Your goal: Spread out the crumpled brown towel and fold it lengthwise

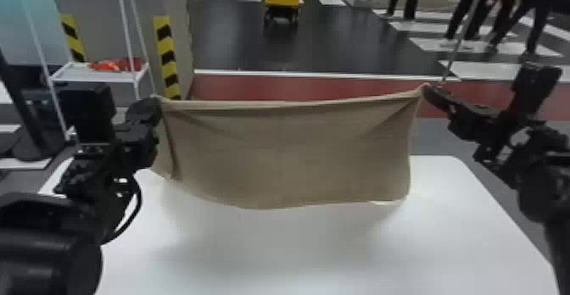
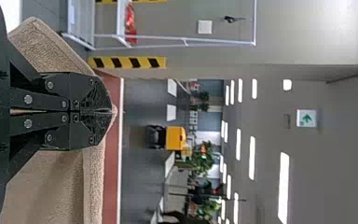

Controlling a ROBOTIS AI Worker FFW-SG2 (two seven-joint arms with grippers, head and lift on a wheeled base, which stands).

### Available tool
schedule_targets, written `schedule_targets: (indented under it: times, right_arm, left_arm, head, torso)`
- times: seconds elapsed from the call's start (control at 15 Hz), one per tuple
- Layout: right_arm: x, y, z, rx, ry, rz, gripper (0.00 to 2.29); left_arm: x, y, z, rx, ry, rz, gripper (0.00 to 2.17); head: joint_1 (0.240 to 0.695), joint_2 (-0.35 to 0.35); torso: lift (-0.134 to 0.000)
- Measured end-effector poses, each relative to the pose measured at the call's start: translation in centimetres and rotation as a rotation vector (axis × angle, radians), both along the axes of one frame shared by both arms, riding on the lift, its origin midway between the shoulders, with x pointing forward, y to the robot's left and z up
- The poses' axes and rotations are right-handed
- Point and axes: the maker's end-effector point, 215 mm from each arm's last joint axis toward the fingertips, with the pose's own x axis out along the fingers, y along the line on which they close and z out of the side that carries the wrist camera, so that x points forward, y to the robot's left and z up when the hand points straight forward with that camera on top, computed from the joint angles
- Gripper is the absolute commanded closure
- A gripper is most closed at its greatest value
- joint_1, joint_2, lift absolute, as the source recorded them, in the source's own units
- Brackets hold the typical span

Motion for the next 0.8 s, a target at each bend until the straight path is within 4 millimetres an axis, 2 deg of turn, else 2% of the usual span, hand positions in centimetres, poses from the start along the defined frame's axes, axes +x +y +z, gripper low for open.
schedule_targets:
  times: [0.07, 0.13, 0.2, 0.27, 0.4, 0.47, 0.6, 0.8]
  right_arm:
    - [-0.3, -0.5, -0.1, -0.009, -0.002, 0.01, 1.72]
    - [-2.0, -1.0, -1.3, -0.034, 0.002, 0.023, 1.72]
    - [-4.8, -1.7, -2.9, -0.057, 0.005, 0.034, 1.72]
    - [-7.7, -2.6, -4.9, -0.071, 0.014, 0.037, 1.72]
    - [-14.3, -4.5, -10.1, -0.097, 0.056, 0.038, 1.72]
    - [-16.7, -5.0, -12.1, -0.107, 0.074, 0.04, 1.72]
    - [-20.8, -6.1, -15.7, -0.13, 0.122, 0.04, 1.72]
    - [-23.0, -6.8, -18.7, -0.14, 0.193, 0.042, 1.72]
  left_arm:
    - [-0.2, -0.6, 0.3, -0.01, -0.007, -0.019, 1.47]
    - [-1.6, -1.2, -0.1, -0.02, -0.007, -0.041, 1.47]
    - [-3.9, -1.5, -1.5, -0.026, 0.009, -0.053, 1.47]
    - [-6.3, -1.7, -2.9, -0.023, 0.029, -0.059, 1.47]
    - [-11.9, -2.6, -7.4, 0.001, 0.102, -0.072, 1.47]
    - [-13.8, -3.1, -9.4, 0.016, 0.136, -0.078, 1.47]
    - [-16.6, -4.6, -14.4, 0.048, 0.223, -0.095, 1.47]
    - [-18.5, -6.2, -18.5, 0.076, 0.307, -0.115, 1.47]
  head:
    - [0.443, -0.131]
    - [0.456, -0.14]
    - [0.482, -0.152]
    - [0.52, -0.167]
    - [0.607, -0.204]
    - [0.695, -0.248]
    - [0.695, -0.288]
    - [0.695, -0.325]
  torso:
    - [-0.124]
    - [-0.124]
    - [-0.124]
    - [-0.124]
    - [-0.124]
    - [-0.124]
    - [-0.124]
    - [-0.124]
